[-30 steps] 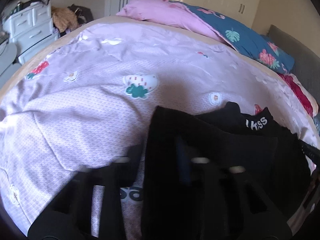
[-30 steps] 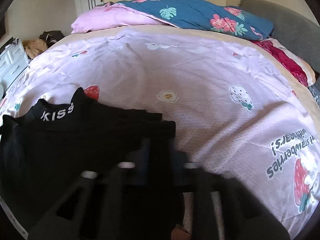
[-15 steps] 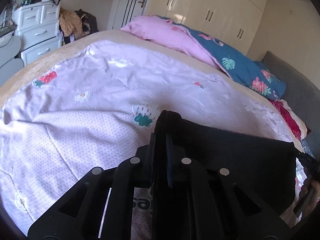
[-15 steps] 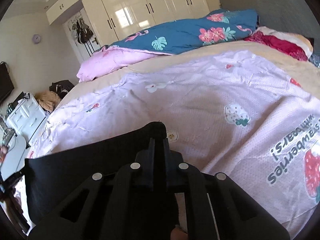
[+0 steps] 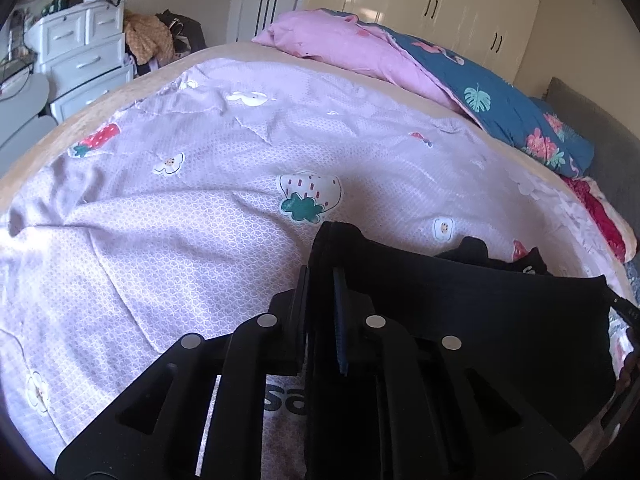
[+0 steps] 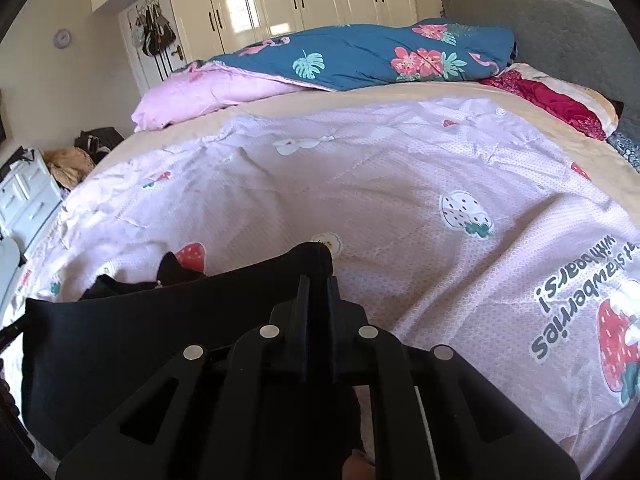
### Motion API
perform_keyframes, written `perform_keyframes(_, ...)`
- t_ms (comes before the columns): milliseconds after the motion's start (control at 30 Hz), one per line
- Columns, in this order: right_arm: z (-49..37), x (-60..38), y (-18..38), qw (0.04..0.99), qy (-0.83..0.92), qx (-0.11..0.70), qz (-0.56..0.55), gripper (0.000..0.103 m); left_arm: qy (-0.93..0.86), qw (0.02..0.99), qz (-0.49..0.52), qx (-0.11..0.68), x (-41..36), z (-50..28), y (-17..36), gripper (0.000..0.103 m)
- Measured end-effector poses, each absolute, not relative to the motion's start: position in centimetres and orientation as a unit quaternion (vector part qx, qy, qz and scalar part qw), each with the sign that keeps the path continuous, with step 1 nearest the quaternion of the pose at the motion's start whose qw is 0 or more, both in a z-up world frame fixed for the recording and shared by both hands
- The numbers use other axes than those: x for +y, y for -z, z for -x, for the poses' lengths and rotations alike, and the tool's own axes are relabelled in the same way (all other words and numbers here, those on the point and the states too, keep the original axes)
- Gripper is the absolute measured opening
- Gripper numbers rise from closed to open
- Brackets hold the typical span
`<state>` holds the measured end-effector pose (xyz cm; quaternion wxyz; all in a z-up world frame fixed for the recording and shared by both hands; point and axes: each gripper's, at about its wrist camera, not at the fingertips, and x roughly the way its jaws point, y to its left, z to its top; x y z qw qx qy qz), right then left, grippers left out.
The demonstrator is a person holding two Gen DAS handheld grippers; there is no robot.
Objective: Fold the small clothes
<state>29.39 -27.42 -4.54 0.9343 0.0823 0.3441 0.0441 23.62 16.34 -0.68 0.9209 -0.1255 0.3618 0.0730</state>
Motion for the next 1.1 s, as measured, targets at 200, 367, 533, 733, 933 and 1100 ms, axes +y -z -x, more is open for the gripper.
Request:
perform_keyframes(200, -29.1, -28.0, 5.2, 0.933, -0.014, 0.351, -0.08, 0.01, -0.084, 0.922, 0.109, 0.361, 15.8, -23.1, 0.3, 0.007)
perform_keyframes(367, -27.4, -27.5, 4.6, 0.936, -0.033, 0.346, -0.061, 0.031, -0.083, 0.926, 0.092, 0.358, 14.9, -22.1, -0.6, 0.026)
perform_keyframes(533, -25.2, -26.1, 4.2, 0.933, -0.051, 0.354, -0.039, 0.037, -0.072, 0.926, 0.074, 0.362, 13.2, -20.5, -1.1, 0.044)
perform_keyframes(733, -22.1, -24.7, 3.9, 0.929, -0.072, 0.361, -0.028, 0.052, -0.049, 0.925, 0.054, 0.372, 10.6, -19.0, -1.4, 0.064)
perform_keyframes(933, -19.8, -23.6, 4.7, 0.919, -0.086, 0.384, -0.016, 0.062, -0.035, 0.919, 0.036, 0.392, 8.6, -17.6, -0.6, 0.076)
perform_keyframes(1100, -18.7, -23.1, 6.1, 0.906, -0.087, 0.414, -0.011, 0.062, -0.032, 0.908, 0.032, 0.416, 8.3, -16.6, 0.8, 0.076)
